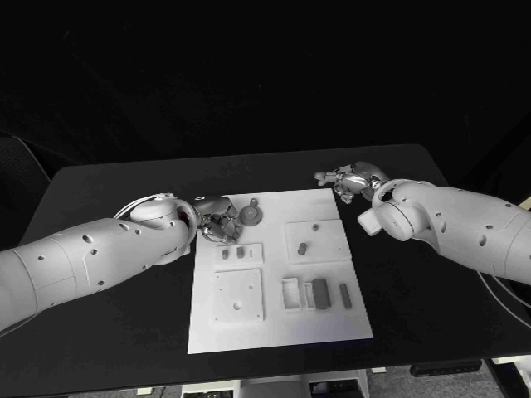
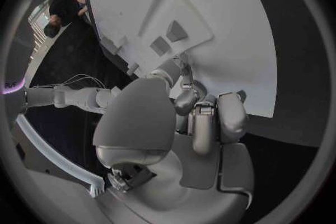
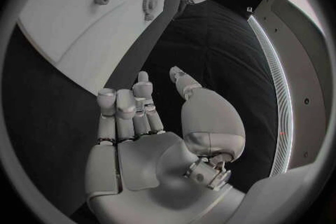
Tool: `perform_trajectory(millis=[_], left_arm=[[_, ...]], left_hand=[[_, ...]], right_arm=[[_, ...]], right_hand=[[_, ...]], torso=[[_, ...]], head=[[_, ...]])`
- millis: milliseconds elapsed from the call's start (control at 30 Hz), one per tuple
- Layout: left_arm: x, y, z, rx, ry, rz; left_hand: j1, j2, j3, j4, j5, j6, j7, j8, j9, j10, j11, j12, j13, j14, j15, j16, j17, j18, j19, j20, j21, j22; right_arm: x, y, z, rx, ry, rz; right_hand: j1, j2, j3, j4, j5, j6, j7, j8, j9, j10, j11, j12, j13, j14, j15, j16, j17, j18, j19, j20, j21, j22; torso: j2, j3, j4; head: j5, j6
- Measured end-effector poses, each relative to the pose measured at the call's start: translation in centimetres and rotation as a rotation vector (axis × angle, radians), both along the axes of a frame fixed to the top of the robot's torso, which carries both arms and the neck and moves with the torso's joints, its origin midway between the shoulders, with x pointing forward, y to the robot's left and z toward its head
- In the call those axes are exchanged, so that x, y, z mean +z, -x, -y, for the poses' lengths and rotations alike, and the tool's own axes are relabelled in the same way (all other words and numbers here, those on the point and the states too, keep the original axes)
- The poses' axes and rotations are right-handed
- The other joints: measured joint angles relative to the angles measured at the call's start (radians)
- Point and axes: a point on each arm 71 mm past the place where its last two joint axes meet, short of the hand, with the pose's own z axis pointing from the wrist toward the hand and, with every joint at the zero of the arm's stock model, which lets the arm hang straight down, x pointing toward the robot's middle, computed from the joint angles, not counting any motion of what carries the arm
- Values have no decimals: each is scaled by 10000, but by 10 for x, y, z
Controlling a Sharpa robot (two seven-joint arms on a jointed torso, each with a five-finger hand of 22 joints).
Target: Assemble the parts on the task board
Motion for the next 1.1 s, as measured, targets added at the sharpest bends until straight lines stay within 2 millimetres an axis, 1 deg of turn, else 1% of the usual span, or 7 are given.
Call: perform_trajectory(millis=[67,100,133,233,600,733,1100], left_arm=[[0,0,0,9,-4,-8],[-1,0,-1,15,-6,-10],[-1,0,-1,19,-7,-11],[-1,0,-2,31,-11,-11],[0,0,-4,89,19,43],[0,-1,-8,163,78,78],[1,1,-19,375,341,-30]], left_hand=[[0,0,0,-1,0,-101,-70,0,-16,-16,16,0,10,-14,12,0,0,4,0,0,0,12],[0,0,-1,-1,0,-136,-66,0,-21,-16,16,0,11,-14,12,0,0,7,0,0,0,13],[0,0,-1,-1,0,-219,7,-3,-21,-16,17,0,11,-14,12,0,0,8,0,0,0,13],[0,0,-28,-28,0,-343,32,-48,-34,-17,17,0,11,-15,12,0,0,8,0,0,0,22],[0,0,-28,-28,0,-438,55,-48,-45,-17,17,0,10,-15,12,0,-1,7,0,1,0,31],[0,0,-28,-28,0,-439,55,-48,-54,-17,17,0,12,-15,12,0,-1,7,-1,1,0,31],[0,0,-28,-28,0,-455,40,-48,-53,-18,18,0,17,-15,13,0,-1,8,-1,1,0,29]], right_arm=[[0,0,0,-1,0,0],[0,0,0,-1,0,0],[0,0,0,-2,0,-1],[0,0,0,-2,-1,-1],[0,0,0,-4,-2,-2],[0,0,0,-7,0,-2],[0,0,2,-55,18,-2]], right_hand=[[0,0,0,0,0,0,0,0,0,0,0,0,0,0,1,0,-2,0,0,0,0,0],[0,0,0,0,0,0,0,0,0,0,0,0,0,0,1,0,-2,1,0,0,0,0],[0,0,0,0,0,0,0,0,0,0,0,0,-6,-1,1,0,-2,1,0,0,0,0],[0,0,0,0,0,0,0,0,0,0,0,0,-11,-1,2,0,-2,0,-1,0,0,0],[0,0,0,0,0,-1,-1,0,0,0,0,0,-11,-4,6,0,-2,0,-2,2,0,0],[0,0,0,0,0,-1,-1,0,0,36,36,0,-11,-15,17,0,-2,0,-2,3,0,6],[0,0,0,0,0,-2,-2,0,0,36,36,0,-10,25,3,0,-10,1,-3,4,0,8]], torso=[[0,0,-1],[0,0,-1],[0,1,-1],[0,1,-1],[0,1,-1],[0,2,-1],[-1,-5,1]], head=[[0,5],[0,5],[0,6],[0,6],[0,1],[0,13],[1,57]])
